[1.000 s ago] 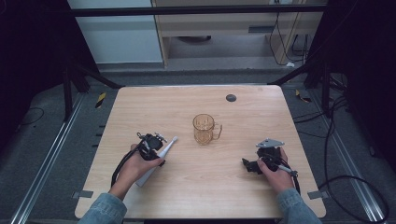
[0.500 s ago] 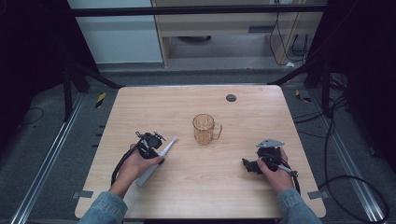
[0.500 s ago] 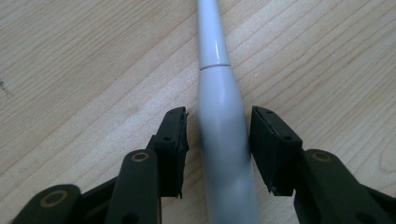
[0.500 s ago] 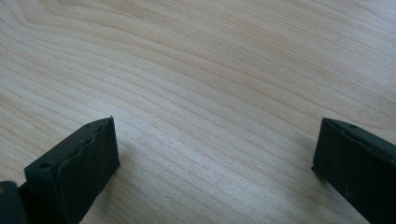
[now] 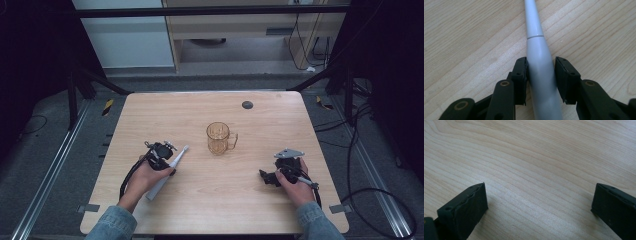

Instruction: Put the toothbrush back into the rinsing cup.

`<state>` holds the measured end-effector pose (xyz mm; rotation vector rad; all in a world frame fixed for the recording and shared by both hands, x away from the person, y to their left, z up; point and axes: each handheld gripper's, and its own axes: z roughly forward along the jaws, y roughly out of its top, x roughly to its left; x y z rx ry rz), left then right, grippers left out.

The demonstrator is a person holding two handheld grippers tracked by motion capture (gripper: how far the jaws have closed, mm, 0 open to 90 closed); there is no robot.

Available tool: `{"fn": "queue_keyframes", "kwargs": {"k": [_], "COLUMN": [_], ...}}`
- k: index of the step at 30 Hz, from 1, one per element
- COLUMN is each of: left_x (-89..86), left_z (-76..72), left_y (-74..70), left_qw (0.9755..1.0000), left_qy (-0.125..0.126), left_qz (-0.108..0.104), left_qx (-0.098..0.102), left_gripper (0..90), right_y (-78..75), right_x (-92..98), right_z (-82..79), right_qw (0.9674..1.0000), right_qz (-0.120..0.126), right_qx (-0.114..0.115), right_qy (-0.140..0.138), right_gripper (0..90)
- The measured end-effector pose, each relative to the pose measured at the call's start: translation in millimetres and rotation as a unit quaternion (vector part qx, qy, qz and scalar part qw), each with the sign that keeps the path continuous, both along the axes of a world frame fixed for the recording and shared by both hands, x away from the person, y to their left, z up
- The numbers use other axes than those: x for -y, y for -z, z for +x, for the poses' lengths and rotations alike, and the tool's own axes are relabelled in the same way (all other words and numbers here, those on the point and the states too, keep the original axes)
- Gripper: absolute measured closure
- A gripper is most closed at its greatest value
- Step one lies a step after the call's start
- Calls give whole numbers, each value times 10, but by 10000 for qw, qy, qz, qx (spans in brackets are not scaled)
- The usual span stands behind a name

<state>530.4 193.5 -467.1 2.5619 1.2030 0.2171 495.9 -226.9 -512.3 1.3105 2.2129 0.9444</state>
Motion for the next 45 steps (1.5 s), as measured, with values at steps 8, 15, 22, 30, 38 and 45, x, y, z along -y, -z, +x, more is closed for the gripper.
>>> {"fn": "queue_keyframes", "kwargs": {"k": [8, 15, 22, 30, 38, 45], "left_x": [-74, -178, -254, -255, -200, -156], "left_z": [-30, -63, -85, -65, -41, 11], "left_y": [-84, -293, -479, -563, -634, -692], "left_qw": [9996, 9974, 9943, 9930, 9916, 9911], "left_qy": [26, -125, -198, -169, -144, -64], "left_qz": [-151, -272, -429, -525, -610, -629], "left_qx": [219, 662, 956, 1043, 1132, 1171], "left_gripper": [665, 669, 669, 669, 669, 669], "right_y": [0, 2, 1, 0, 1, 1], "right_x": [0, 1, 0, 0, 0, 0], "right_z": [0, 1, 0, 0, 0, 1], "right_qw": [10000, 10000, 10000, 10000, 10000, 10000], "right_qz": [-2, -14, -1, 1, 0, -3], "right_qx": [3, 12, 3, -1, 3, 2], "right_qy": [-1, -7, -2, -2, -3, -4], "right_gripper": [3, 3, 3, 3, 3, 3]}}
